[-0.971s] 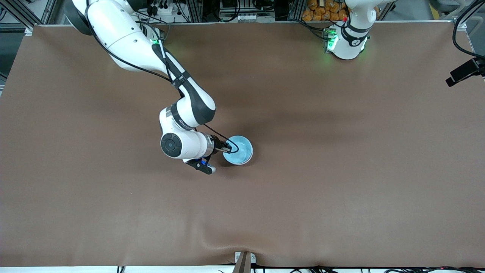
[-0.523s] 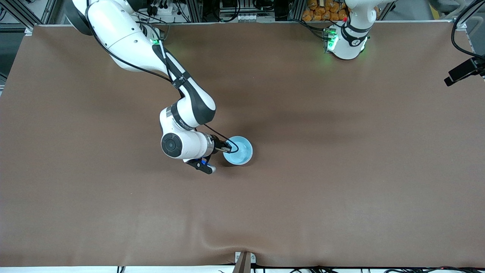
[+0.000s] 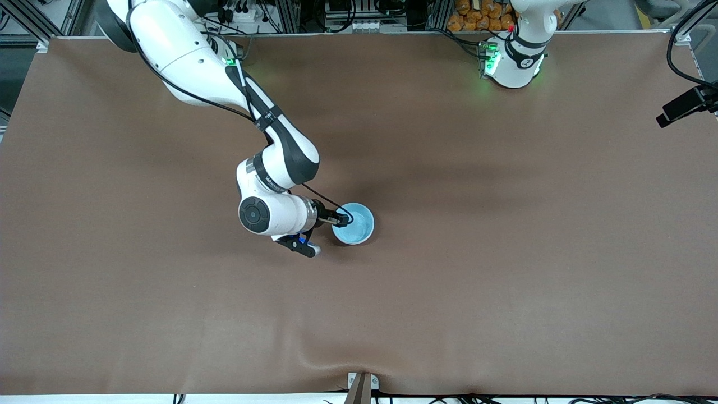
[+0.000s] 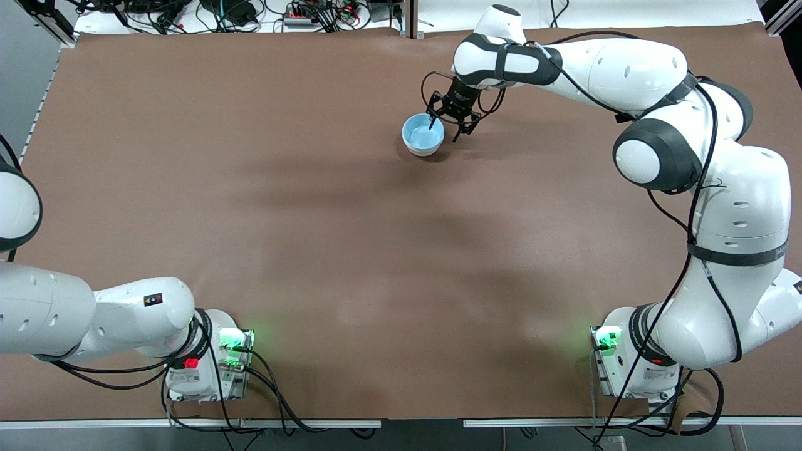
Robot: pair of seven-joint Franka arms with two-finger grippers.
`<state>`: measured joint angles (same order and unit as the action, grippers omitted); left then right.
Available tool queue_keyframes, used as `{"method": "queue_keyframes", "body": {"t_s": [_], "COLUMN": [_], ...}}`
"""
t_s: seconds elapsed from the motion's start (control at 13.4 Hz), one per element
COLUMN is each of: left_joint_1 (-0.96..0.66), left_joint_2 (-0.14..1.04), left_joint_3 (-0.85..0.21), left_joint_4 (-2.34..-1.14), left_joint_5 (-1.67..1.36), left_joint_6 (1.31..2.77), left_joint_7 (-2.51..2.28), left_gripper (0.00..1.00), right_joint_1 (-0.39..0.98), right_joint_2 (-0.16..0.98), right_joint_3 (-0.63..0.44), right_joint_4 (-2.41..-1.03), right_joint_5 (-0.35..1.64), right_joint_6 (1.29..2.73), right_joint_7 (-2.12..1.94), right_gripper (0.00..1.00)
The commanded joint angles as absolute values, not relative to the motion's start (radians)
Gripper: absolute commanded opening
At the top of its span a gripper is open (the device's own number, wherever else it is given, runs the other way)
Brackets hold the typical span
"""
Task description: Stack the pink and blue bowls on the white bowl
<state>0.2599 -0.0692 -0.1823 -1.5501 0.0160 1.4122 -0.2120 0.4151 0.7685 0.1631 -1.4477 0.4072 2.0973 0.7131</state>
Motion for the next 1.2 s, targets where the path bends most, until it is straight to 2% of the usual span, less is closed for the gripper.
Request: {"method": "queue_keyframes", "body": {"t_s": [0.0, 0.45, 0.67, 0.9, 1.12], "left_joint_1": [0.267, 0.267, 0.265, 0.258, 0.258], "left_joint_2": [-0.087, -0.097, -0.098, -0.097, -0.092], "left_joint_3": [-0.183, -0.183, -0.192, -0.218, -0.238], "left_joint_4": [-1.565, -1.568, -1.568, -1.566, -1.563], "left_joint_5": [0.011, 0.011, 0.011, 0.011, 0.011], "left_joint_6": [1.401, 1.387, 1.387, 1.388, 1.388], "left_joint_7": [-0.192, -0.192, -0.19, -0.192, -0.192], "left_gripper": [1.0, 1.0, 1.0, 1.0, 1.0], "right_joint_1": [0.423, 0.416, 0.371, 0.319, 0.235], "right_joint_2": [0.77, 0.753, 0.689, 0.573, 0.441], "right_joint_3": [0.158, 0.153, 0.15, 0.147, 0.146], "right_joint_4": [-1.437, -1.433, -1.44, -1.447, -1.482], "right_joint_5": [0.403, 0.397, 0.361, 0.211, 0.189], "right_joint_6": [2.094, 2.094, 2.073, 1.894, 1.731], "right_joint_7": [0.703, 0.689, 0.614, 0.548, 0.424], "right_gripper": [1.0, 1.0, 1.0, 1.0, 1.0]}}
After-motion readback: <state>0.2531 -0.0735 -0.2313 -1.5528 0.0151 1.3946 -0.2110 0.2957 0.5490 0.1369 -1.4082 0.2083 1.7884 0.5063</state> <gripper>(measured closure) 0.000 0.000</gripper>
